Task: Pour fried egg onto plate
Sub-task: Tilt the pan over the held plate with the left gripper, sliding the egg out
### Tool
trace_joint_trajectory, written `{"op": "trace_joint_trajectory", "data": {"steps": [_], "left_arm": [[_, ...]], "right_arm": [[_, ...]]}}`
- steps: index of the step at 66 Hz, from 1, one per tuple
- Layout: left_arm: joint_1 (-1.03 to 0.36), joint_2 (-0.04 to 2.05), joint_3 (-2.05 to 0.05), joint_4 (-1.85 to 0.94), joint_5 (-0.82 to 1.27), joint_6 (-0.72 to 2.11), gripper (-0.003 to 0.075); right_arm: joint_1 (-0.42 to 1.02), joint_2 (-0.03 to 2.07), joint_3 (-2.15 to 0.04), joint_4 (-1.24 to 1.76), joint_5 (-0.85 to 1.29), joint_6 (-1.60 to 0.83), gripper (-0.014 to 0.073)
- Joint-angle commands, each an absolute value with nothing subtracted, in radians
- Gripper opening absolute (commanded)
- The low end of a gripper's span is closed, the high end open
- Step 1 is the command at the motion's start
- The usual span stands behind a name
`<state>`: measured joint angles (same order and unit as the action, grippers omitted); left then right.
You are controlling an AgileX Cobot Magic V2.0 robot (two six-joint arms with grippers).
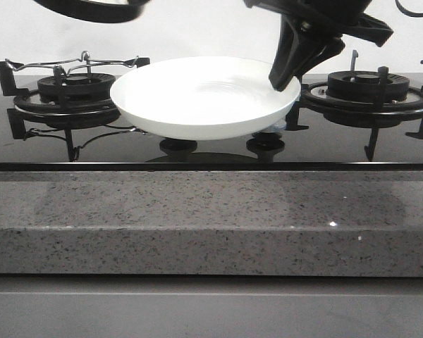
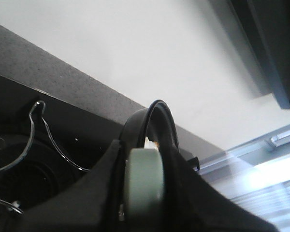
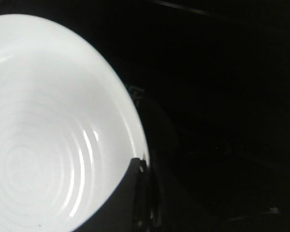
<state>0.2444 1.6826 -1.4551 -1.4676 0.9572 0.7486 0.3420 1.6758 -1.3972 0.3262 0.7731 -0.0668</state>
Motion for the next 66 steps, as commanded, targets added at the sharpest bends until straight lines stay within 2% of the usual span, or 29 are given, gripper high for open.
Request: {"op": "trace_joint_trajectory", "data": {"steps": [1, 15, 38, 66], "left_arm": [[0.184, 1.575, -1.433, -1.537, 0.929, 0.790, -0.0020], [0.084, 1.456, -1.342, -1.505, 0.874, 0.937, -0.0020], [-0.062, 1.333, -1.337, -1.390, 0.723, 1.118, -0.0020], [-0.275, 1.330, -1.337, -1.351, 0.657, 1.647, -0.0020]], "right_arm": [[0.336, 1.637, -1.420, 0.332, 0.736, -0.069, -0.0069], [0.336, 1.637, -1.420, 0.332, 0.736, -0.069, -0.0069], [0.336, 1.637, -1.420, 0.332, 0.736, -0.069, -0.0069], [0.336, 1.637, -1.420, 0.332, 0.736, -0.069, -0.0069]]}}
